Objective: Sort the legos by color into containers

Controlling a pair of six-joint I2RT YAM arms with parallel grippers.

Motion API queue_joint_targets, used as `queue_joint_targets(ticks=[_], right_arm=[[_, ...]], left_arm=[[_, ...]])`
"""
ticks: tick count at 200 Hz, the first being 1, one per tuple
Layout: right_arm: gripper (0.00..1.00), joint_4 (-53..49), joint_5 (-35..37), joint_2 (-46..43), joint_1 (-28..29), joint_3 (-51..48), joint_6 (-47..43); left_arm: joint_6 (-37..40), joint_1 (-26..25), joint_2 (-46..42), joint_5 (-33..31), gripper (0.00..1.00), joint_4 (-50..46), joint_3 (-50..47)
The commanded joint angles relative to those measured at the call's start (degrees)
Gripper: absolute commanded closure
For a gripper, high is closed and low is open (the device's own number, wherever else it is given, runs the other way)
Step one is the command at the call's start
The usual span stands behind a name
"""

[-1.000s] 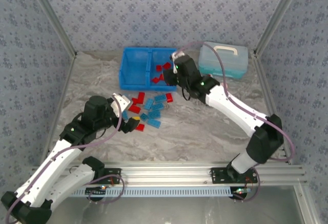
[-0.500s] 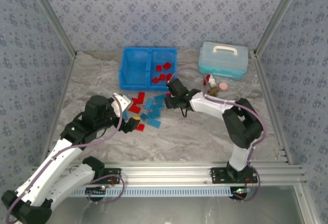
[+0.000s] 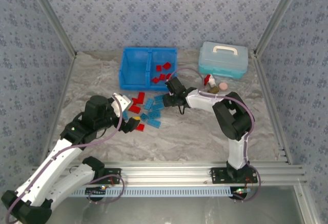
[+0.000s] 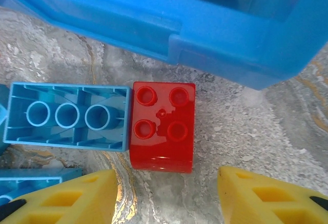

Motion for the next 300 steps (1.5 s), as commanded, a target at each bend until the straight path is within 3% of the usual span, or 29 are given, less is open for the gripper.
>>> queue_joint_targets(ticks=[1, 82, 149, 190, 244, 274, 300], right_arm=[[0.44, -0.06, -1.09, 1.62, -0.14, 1.71, -0.65], [0.42, -1.00, -2.10, 6.68, -0.56, 6.03, -1.62], [0.61, -2.58, 0.75, 6.99, -0.14, 5.56, -1.82], [0.65, -2.35, 0.18, 1.80, 0.12, 1.67, 0.79], [0.66, -4.61, 1.86, -12.77, 1.82, -1.70, 1.97], [0.65, -3.37, 3.14, -17.54, 1.73, 1.98, 2.49], [0.65, -4.15, 4.48, -12.73, 0.70, 11.40, 3.69]], left_arm=[[0.80, -0.59, -0.05, 0.15, 0.01, -0.09, 0.50], [0.90, -0.59, -0.08, -0.02, 0.01, -0.13, 0.47], [1.00, -0.59, -0.07, -0.19, 0.01, -0.13, 0.51], [1.01, -0.59, -0.05, -0.19, 0.01, -0.27, 0.49], [0.72, -0.57, -0.05, 0.22, 0.01, 0.15, 0.56], [0.66, -0.58, -0.28, 0.27, 0.01, 0.19, 0.60], [0.81, -0.57, -0.49, 0.06, 0.01, 0.09, 0.60]])
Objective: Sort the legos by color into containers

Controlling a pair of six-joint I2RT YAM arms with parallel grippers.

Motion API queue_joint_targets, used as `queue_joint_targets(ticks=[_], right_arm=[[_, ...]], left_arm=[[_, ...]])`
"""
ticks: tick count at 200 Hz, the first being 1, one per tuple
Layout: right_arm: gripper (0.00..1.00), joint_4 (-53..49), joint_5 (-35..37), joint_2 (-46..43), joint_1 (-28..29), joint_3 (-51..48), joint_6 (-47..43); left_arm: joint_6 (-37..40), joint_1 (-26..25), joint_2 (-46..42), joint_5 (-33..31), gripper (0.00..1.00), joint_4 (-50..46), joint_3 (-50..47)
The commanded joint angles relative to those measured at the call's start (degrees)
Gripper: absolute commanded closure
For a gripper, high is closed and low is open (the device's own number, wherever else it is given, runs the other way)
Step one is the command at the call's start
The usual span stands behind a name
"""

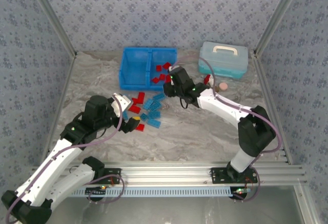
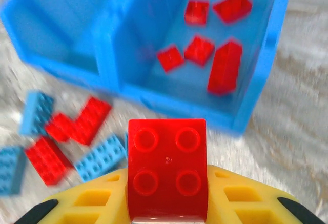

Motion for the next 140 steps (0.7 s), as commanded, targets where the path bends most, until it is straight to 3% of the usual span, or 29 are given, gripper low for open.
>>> queue_joint_targets(ticks=[1, 83, 140], right_arm=[[0.65, -0.87, 2.47, 4.11, -1.07, 8.36, 2.07], [0.68, -9.79, 0.05, 33.82, -5.21, 44.49, 9.29], [0.68, -10.72, -6.58, 41.84, -7.56, 49.37, 17.08]], left_arm=[[0.44, -0.58, -0.51, 0.23, 0.01, 0.09, 0.60], [0.10, -0.64, -1.36, -2.35, 0.01, 0.29, 0.27], [-0.03, -0.77, -1.64, -2.18, 0.01, 0.27, 0.40]])
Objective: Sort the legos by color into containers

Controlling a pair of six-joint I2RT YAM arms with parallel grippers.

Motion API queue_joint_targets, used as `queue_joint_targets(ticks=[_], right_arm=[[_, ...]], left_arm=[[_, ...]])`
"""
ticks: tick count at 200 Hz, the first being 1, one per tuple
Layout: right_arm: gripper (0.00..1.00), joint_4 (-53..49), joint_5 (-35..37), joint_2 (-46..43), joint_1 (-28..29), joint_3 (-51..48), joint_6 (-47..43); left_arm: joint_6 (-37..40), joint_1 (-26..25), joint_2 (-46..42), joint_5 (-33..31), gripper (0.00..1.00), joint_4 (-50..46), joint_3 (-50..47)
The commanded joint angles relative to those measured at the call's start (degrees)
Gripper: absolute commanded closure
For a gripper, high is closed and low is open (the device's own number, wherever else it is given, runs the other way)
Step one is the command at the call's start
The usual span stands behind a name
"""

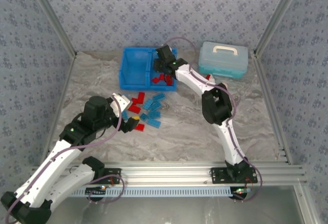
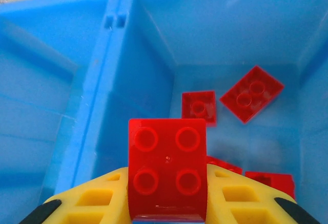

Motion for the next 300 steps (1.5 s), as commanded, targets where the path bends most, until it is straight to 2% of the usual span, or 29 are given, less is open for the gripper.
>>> queue_joint_targets(ticks=[1, 47, 78, 102, 140, 172, 189, 207, 231, 251, 264, 300], right_arm=[[0.68, -1.79, -4.56, 2.12, -1.45, 2.68, 5.98], [0.66, -2.52, -7.16, 5.05, -2.12, 3.29, 8.62], [0.51, -2.34, -9.71, 5.43, -2.49, 4.26, 9.32], [0.48, -4.06, -10.46, 4.52, -2.39, 6.40, 8.34], [0.47, -4.48, -10.78, -1.94, -2.04, 4.40, 7.28], [0.47, 0.30, -10.76, -15.23, -0.70, -8.31, 4.99], [0.45, 4.29, -10.27, -24.94, 0.52, -19.33, 0.15], [0.38, 7.63, -7.72, -35.28, 2.09, -31.47, -3.51], [0.28, 8.97, -4.66, -46.47, 4.15, -43.34, -6.61], [0.14, 7.72, -4.84, -52.97, 4.69, -49.42, -7.20], [0.01, 7.03, -5.09, -55.86, 4.67, -51.95, -7.00], [0.00, 6.24, -7.22, -59.93, 5.08, -57.30, -5.46]], left_arm=[[-0.06, -0.44, -0.82, -0.39, 0.01, 0.26, 0.37], [-0.09, -0.42, -0.82, -0.45, 0.01, 0.37, 0.36], [-0.06, -0.40, -0.66, -0.34, 0.01, 0.48, 0.25], [0.10, -0.44, -0.33, -0.29, 0.01, 0.45, 0.25], [-0.04, -0.43, -0.14, -0.78, 0.01, 0.75, 0.01], [-0.61, -0.42, -0.30, -1.68, 0.01, 2.52, -0.77], [-4.33, -0.82, 1.25, -1.29, 0.01, 3.12, -0.45], [-13.96, -1.83, 4.02, -2.04, 0.01, 2.22, 0.69], [-28.74, -5.67, 6.79, -11.80, 0.01, -1.62, 0.54], [-38.48, -6.31, 8.93, -16.15, 0.01, -5.59, -0.89], [-41.15, -6.31, 11.57, -15.83, 0.01, -6.54, -1.83], [-42.01, -6.67, 21.32, -11.76, 0.01, -4.71, -2.52]])
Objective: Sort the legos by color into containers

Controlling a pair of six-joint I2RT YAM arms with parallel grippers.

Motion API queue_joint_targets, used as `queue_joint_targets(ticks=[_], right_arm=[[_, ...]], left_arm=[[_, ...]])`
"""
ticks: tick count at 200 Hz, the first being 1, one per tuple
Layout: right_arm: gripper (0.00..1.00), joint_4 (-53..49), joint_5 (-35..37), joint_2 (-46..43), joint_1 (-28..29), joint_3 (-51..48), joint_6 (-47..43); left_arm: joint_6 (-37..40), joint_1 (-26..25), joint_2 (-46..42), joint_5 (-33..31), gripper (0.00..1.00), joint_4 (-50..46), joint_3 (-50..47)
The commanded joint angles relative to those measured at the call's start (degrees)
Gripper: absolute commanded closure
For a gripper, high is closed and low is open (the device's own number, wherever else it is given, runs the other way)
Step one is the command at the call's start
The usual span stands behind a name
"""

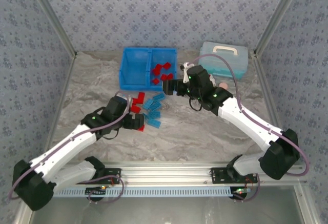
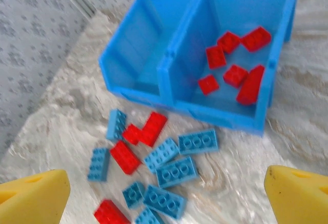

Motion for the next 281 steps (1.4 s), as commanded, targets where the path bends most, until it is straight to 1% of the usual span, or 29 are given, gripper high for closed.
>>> queue_joint_targets(ticks=[1, 44, 86, 104, 126, 134, 168, 184, 206, 228, 253, 281], right_arm=[[0.00, -1.38, -0.66, -2.14, 0.25, -2.27, 0.03], [0.00, -3.49, 0.59, -3.91, 0.70, -3.90, 0.71], [0.00, -4.06, 1.83, -3.82, 0.61, -3.78, 0.59], [0.00, -4.55, 2.08, -3.87, 0.62, -3.60, 0.38], [0.00, -5.25, 2.46, -3.87, 0.54, -3.66, 0.50], [0.00, -5.32, 2.52, -3.90, 0.52, -3.68, 0.57], [0.00, -5.58, 3.01, -3.70, 0.46, -3.77, 0.97], [0.00, -5.65, 2.91, -3.57, 0.39, -3.65, 1.11], [0.00, -5.64, 2.92, -3.34, 0.39, -3.36, 1.37], [0.00, -5.65, 3.01, -3.34, 0.35, -3.22, 1.38], [0.00, -6.14, 3.10, -3.43, 0.35, -2.80, 1.46], [0.00, -6.24, 3.62, -3.82, 0.34, -2.64, 1.75]], left_arm=[[-4.81, -0.71, 5.14, 0.88, 0.01, -0.88, -0.86], [-3.56, -1.28, 14.27, -1.49, 0.01, 2.83, -0.11], [-0.89, -3.21, 22.92, -3.09, 0.01, 4.78, 2.51], [-0.20, -3.43, 25.60, -5.09, 0.01, 4.86, 3.02], [0.32, -3.57, 27.35, -5.71, 0.01, 6.78, 2.60], [0.58, -3.53, 28.10, -5.50, 0.04, 7.45, 2.50], [0.99, -4.57, 30.15, -5.32, 0.27, 8.57, 2.84], [0.66, -5.30, 30.31, -5.38, 0.36, 8.54, 2.94], [-0.04, -6.06, 30.05, -5.80, 0.44, 8.26, 2.90], [-0.89, -6.68, 27.30, -5.92, 0.44, 7.77, 3.14], [-1.47, -7.19, 20.12, -6.42, 0.45, 6.22, 5.36], [0.98, -7.19, 12.96, -8.55, 0.45, 5.99, 9.74]])
